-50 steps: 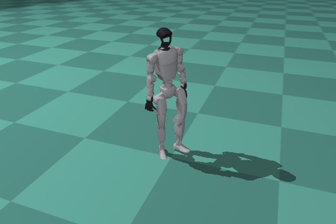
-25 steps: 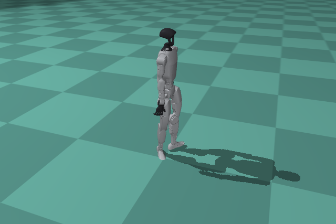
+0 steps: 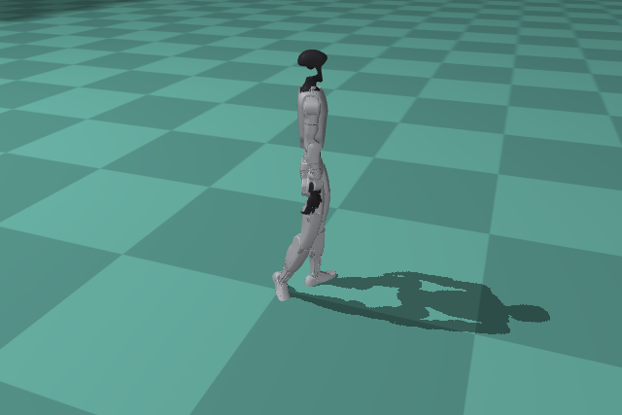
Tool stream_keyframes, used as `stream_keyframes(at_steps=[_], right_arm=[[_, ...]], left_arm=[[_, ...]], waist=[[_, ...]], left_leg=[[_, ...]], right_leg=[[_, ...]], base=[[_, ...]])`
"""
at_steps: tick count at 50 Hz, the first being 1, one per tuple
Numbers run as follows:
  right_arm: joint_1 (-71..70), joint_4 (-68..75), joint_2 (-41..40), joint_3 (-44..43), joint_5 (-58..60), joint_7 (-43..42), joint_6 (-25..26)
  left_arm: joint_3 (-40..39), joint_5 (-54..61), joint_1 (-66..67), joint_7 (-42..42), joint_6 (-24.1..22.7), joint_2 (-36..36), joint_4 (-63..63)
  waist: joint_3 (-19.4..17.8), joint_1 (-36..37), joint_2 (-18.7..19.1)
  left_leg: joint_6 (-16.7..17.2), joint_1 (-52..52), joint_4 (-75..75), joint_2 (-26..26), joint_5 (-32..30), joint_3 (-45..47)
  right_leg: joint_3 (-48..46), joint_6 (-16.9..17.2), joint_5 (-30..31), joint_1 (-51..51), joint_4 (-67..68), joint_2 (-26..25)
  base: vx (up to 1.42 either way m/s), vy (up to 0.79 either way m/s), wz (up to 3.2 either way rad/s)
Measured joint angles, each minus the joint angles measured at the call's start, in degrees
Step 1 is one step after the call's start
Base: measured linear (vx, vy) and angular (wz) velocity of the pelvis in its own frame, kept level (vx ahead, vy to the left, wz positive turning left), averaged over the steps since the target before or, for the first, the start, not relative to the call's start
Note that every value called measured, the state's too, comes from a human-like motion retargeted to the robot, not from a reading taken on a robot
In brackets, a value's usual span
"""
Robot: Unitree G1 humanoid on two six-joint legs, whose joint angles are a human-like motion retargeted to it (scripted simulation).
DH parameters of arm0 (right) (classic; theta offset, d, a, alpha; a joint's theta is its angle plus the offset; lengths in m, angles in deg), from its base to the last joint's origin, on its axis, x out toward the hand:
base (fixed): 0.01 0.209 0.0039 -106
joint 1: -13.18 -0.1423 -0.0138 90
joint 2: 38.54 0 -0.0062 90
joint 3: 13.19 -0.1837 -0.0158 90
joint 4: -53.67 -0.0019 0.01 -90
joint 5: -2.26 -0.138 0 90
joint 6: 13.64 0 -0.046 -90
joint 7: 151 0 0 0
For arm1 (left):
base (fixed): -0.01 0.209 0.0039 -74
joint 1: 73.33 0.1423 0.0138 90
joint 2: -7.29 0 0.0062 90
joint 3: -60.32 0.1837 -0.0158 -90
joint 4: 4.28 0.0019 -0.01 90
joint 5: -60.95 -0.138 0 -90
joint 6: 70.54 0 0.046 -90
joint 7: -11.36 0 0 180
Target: In place motions
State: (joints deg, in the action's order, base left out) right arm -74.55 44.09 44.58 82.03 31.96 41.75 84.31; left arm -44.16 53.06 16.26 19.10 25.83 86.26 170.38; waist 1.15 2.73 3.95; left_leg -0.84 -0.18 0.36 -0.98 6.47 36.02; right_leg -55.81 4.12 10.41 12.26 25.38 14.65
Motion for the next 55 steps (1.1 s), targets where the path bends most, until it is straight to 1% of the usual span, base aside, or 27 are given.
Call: stream_keyframes(at_steps=[2,3,5,7,11,15,17,18,20,22,23,25,28,33,37,42,55], right_arm=[[0.1,0.7,-0.3,-0.2,-0.6,-1.1,-0.1],[0.1,1.1,-0.5,-0.3,-0.7,-1.5,-0.1],[0.1,1.6,-1.1,-0.5,-1.0,-2.0,0.0],[0.1,1.3,-1.5,-0.3,-1.2,-2.5,-0.1],[-0.4,0.0,-1.9,1.0,-0.9,-2.6,-0.6],[-1.4,-0.4,-2.3,2.1,-0.1,-2.1,-0.7],[-1.5,-0.6,-2.5,2.3,0.2,-1.7,-0.6],[-1.4,-0.7,-2.5,2.4,0.3,-1.6,-0.6],[-1.2,-0.9,-2.7,2.5,0.2,-1.4,-0.6],[-1.3,-0.7,-3.0,2.5,0.5,-0.8,-0.5],[-1.2,-0.4,-3.0,2.0,0.7,-0.5,-0.3],[-1.1,-0.2,-3.1,1.1,1.3,-0.1,0.2],[-1.4,-0.4,-3.0,1.6,1.9,-0.4,0.2],[-1.4,-0.3,-3.7,2.6,2.1,-0.2,0.5],[-1.2,-0.9,-4.4,2.3,0.6,0.9,0.1],[-0.9,-1.0,-4.5,3.3,2.5,1.4,0.0],[-0.2,0.8,-3.9,2.9,3.3,1.5,0.6]], left_arm=[[-0.2,-0.3,-0.8,0.3,0.3,0.5,0.6],[-0.3,-0.3,-1.1,0.2,0.4,0.7,1.0],[-0.3,-0.1,-1.5,-0.3,0.5,1.2,1.9],[-0.2,0.3,-1.7,-0.7,0.5,1.7,2.3],[0.2,-0.4,-1.9,-0.3,0.8,2.7,2.6],[-0.2,-1.8,-1.6,-0.8,1.1,3.4,3.1],[-0.3,-1.9,-1.2,-1.0,1.2,3.4,3.5],[-0.3,-1.8,-0.9,-1.0,1.2,3.2,3.7],[-0.1,-1.5,-0.5,-1.0,1.4,3.2,4.3],[-0.5,-1.9,-0.6,-0.8,2.0,3.3,5.1],[-0.5,-2.2,-0.5,-0.9,2.2,3.0,5.4],[-0.4,-2.2,-0.4,-2.0,2.5,1.8,6.0],[-0.2,-0.3,0.4,-2.3,1.2,0.3,5.7],[-0.3,-3.3,2.3,-0.6,1.1,-1.0,4.3],[0.3,-3.0,1.7,-1.9,1.0,-1.0,4.9],[-0.5,-2.0,1.5,-0.8,1.4,-0.6,4.6],[-1.0,-1.3,1.5,-1.5,1.5,0.4,4.9]], waist=[[0.0,-1.3,0.3],[0.2,-2.4,0.1],[0.3,-5.0,0.1],[0.1,-5.8,-0.1],[-0.7,-8.0,-0.6],[-0.5,-8.6,-2.7],[-0.4,-8.5,-4.1],[-0.5,-8.3,-4.8],[-1.0,-8.1,-5.9],[-0.7,-5.8,-6.8],[-0.5,-5.5,-6.8],[-0.1,-3.1,-6.7],[0.1,-2.6,-6.5],[2.5,-3.5,-5.6],[2.3,-2.3,-5.7],[2.6,-1.3,-5.8],[2.8,-1.0,-5.9]], left_leg=[[-0.2,0.2,0.3,0.0,-0.4,-2.1],[-0.4,0.6,0.4,0.3,-0.7,-3.8],[-0.8,1.4,0.5,0.6,-1.4,-7.6],[-0.9,1.9,0.4,0.6,-1.7,-9.2],[-1.1,2.6,0.1,1.1,-2.2,-12.8],[-1.2,3.0,0.1,3.3,-2.6,-15.2],[-1.4,2.5,0.1,4.9,-2.5,-16.3],[-1.6,2.0,0.1,5.9,-2.3,-16.9],[-1.9,0.7,-0.1,7.5,-2.1,-18.4],[-2.0,0.3,-0.3,8.3,-1.8,-18.2],[-2.1,0.1,-0.6,8.5,-1.7,-19.5],[-2.2,-0.1,-1.0,8.7,-1.5,-19.9],[-2.3,-0.7,-1.2,8.9,-1.3,-20.9],[-2.1,-0.1,-1.1,9.0,-1.3,-23.3],[-2.1,-0.1,-1.5,9.1,-1.3,-24.8],[-1.9,0.1,-1.7,9.0,-1.2,-26.4],[-1.8,0.3,-1.9,8.8,-0.9,-27.3]], right_leg=[[6.7,2.0,-2.4,-3.7,5.9,1.2],[12.4,3.9,-3.9,-6.7,8.2,0.8],[20.9,6.9,-7.3,-11.7,11.4,-1.0],[26.3,7.8,-9.8,-14.2,10.1,-3.6],[33.3,8.1,-14.1,-16.9,4.3,-7.8],[44.8,10.0,-18.1,-19.8,-3.8,-12.0],[48.5,10.6,-18.7,-20.1,-8.9,-12.5],[48.8,10.2,-18.3,-19.7,-11.8,-12.2],[47.2,6.1,-15.0,-18.2,-16.5,-11.8],[44.8,7.3,-16.1,-15.8,-16.8,-10.6],[43.0,7.4,-15.6,-14.7,-18.0,-10.5],[42.3,8.1,-15.0,-13.0,-19.6,-9.8],[40.4,7.7,-14.5,-11.1,-21.4,-10.0],[37.3,7.5,-15.0,-10.2,-22.0,-10.0],[35.2,7.1,-15.3,-9.2,-22.0,-9.9],[33.9,6.8,-15.6,-8.5,-22.2,-9.9],[33.4,5.9,-15.0,-8.1,-22.2,-10.3]], base=[[0.18,-0.02,1.46],[0.18,-0.06,1.82],[0.19,-0.09,1.9],[0.12,-0.11,1.29],[0.07,-0.11,1.15],[0.08,-0.11,0.88],[0.12,-0.1,0.81],[0.14,-0.08,0.84],[0.14,-0.05,0.7],[0.14,-0.04,0.32],[0.15,-0.01,0.62],[0.12,0.0,0.48],[0.09,0.02,0.47],[0.14,0.04,0.53],[0.09,0.03,0.45],[0.1,0.04,0.3],[0.01,0.01,0.06]])
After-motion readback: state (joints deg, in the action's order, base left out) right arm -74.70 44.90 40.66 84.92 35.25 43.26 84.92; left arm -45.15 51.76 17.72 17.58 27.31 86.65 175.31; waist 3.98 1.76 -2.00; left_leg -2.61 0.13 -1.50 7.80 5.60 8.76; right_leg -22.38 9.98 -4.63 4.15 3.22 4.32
